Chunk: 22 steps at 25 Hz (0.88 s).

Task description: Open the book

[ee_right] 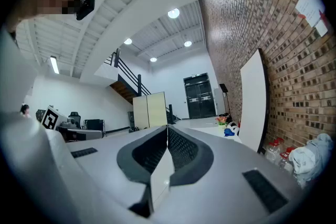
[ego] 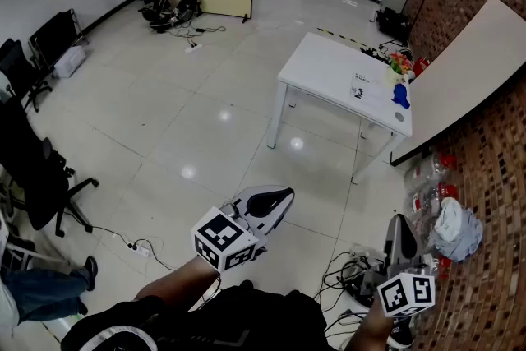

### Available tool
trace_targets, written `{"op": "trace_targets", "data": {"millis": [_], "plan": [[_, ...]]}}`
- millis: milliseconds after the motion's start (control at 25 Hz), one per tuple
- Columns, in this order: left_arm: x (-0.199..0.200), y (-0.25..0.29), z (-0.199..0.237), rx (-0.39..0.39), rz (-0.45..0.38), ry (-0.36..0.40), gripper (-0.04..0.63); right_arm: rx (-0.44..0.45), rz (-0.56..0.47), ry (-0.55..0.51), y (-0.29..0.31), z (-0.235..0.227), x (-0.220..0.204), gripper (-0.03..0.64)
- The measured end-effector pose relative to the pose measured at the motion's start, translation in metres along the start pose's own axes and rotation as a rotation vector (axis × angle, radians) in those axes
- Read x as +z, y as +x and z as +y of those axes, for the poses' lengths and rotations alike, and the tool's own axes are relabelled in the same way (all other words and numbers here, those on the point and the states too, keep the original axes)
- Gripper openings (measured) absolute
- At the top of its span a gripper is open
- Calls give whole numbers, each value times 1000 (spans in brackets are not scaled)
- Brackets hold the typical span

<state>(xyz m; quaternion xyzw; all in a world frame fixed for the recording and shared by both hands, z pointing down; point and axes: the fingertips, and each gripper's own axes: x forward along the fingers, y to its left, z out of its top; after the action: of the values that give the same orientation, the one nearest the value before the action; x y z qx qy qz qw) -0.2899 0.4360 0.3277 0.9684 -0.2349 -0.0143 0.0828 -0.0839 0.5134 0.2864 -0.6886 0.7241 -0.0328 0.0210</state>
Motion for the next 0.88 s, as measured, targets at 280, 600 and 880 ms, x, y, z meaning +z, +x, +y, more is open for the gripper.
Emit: {"op": "trace_targets", "data": {"millis": [280, 600, 880], "plan": [[0, 37, 30, 1, 7, -8, -5, 11, 16, 10, 45, -19, -8, 2], [14, 139, 47, 4, 11, 39, -5, 44, -8, 36, 113, -101, -6, 2], [36, 243, 54, 33, 16, 81, -4, 85, -28, 33, 174, -191, 12, 2]]}}
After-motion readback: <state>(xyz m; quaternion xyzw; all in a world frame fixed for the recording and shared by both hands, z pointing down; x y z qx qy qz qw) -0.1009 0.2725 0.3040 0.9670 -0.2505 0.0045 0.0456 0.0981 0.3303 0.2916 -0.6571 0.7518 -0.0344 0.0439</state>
